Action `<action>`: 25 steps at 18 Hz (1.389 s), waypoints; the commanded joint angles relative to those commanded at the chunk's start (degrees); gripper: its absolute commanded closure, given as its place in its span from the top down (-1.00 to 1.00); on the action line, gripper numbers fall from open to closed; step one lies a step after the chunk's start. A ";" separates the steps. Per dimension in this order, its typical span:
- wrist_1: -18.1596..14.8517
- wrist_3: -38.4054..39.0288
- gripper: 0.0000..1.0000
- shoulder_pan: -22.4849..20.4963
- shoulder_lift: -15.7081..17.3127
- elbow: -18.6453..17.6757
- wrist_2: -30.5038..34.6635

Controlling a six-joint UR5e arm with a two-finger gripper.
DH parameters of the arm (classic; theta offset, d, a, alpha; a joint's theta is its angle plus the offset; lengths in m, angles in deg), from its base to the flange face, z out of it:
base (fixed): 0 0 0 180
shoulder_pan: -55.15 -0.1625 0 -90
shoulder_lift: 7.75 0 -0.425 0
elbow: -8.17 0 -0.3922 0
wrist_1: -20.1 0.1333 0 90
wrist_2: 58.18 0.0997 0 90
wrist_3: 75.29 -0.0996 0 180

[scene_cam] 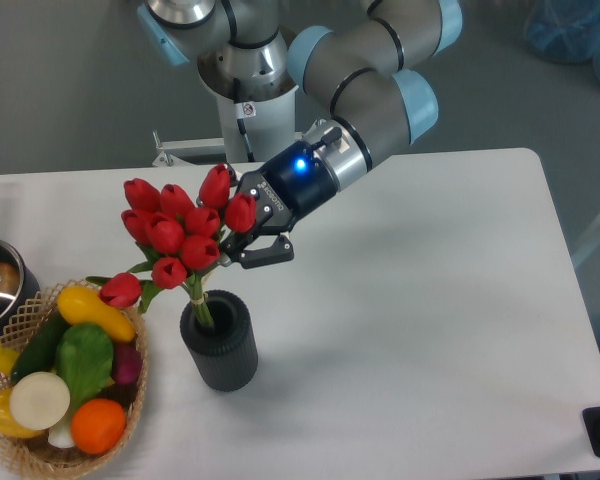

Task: Pick up the flowers from the vase
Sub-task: 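Lift the gripped tulips up out of the black vase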

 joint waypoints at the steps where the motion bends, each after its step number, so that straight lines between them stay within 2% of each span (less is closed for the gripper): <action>1: 0.00 0.61 -0.22 -0.09 0.18 0.09 0.00; 9: 0.00 7.30 -0.22 -0.70 1.59 3.51 -1.58; 18: -0.09 9.32 -0.22 -4.39 4.04 3.52 -4.04; 22: -0.09 9.32 -0.22 -5.80 4.13 3.52 -4.13; 25: -0.09 9.50 -0.22 -8.52 4.22 3.60 -3.69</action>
